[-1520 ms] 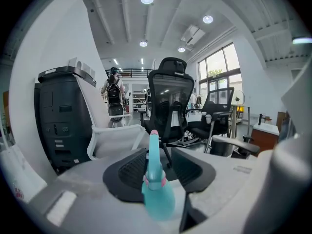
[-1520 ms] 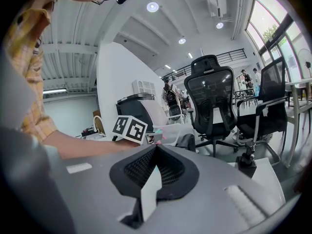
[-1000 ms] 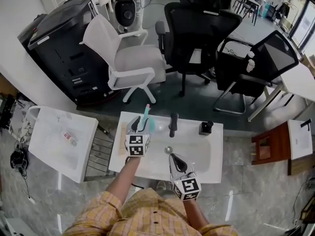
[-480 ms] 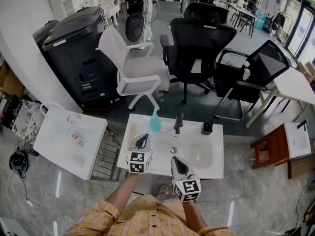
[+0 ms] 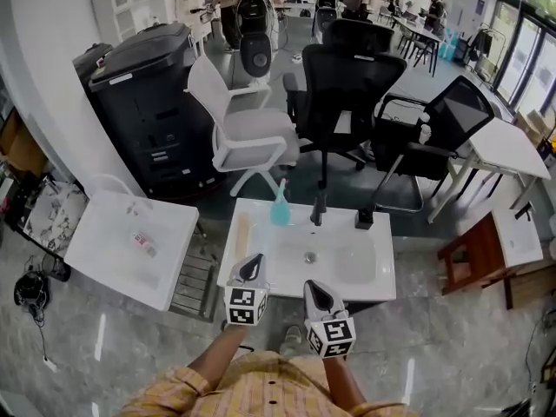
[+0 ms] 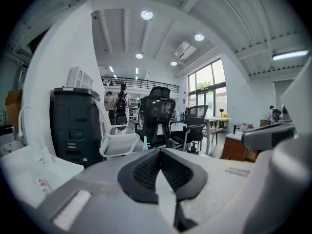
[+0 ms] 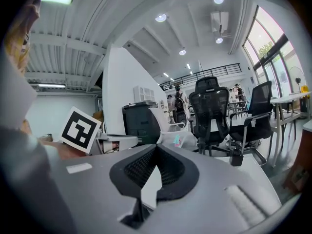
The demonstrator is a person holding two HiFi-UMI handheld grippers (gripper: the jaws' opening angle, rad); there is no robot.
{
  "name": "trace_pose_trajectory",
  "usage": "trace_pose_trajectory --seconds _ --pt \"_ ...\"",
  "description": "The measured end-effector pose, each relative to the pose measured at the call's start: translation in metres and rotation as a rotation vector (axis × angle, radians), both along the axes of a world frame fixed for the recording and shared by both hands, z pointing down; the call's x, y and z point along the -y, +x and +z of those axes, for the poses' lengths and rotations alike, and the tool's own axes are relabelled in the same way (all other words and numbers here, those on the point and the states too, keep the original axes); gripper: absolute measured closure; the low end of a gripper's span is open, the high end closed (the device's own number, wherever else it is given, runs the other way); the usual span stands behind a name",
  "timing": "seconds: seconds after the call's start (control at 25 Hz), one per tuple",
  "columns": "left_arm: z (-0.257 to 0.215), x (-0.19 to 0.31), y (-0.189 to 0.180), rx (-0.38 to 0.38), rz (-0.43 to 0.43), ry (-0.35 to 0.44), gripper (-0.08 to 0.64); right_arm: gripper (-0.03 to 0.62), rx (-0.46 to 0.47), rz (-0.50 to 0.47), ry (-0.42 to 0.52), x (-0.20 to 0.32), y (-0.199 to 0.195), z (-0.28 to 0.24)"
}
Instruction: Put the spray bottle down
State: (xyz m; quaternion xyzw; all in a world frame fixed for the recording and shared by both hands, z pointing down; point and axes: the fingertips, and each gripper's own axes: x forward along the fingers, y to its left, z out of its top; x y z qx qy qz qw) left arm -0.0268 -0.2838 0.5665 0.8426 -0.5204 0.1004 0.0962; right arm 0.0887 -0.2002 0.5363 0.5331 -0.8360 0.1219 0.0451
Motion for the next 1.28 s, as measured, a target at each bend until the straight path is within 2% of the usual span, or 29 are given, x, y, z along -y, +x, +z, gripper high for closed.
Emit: trace_pose_trajectory --seconds 0.52,0.84,1.28 --pt "-0.014 -0.087 -0.018 -0.009 0.032 0.039 0.563 0.592 -0.016 0.050 0.027 -0.052 -0.014 -0.008" --pt "-0.011 -0.111 -0.020 -0.020 0.048 0.037 0.563 0.592 -0.016 0.076 0.028 -0.065 -0.015 -0.007" --pt "-0.011 -0.117 -0.019 -0.017 0.085 0.072 0.563 0.592 -0.029 0.093 0.033 -0.066 -0.015 -0.007"
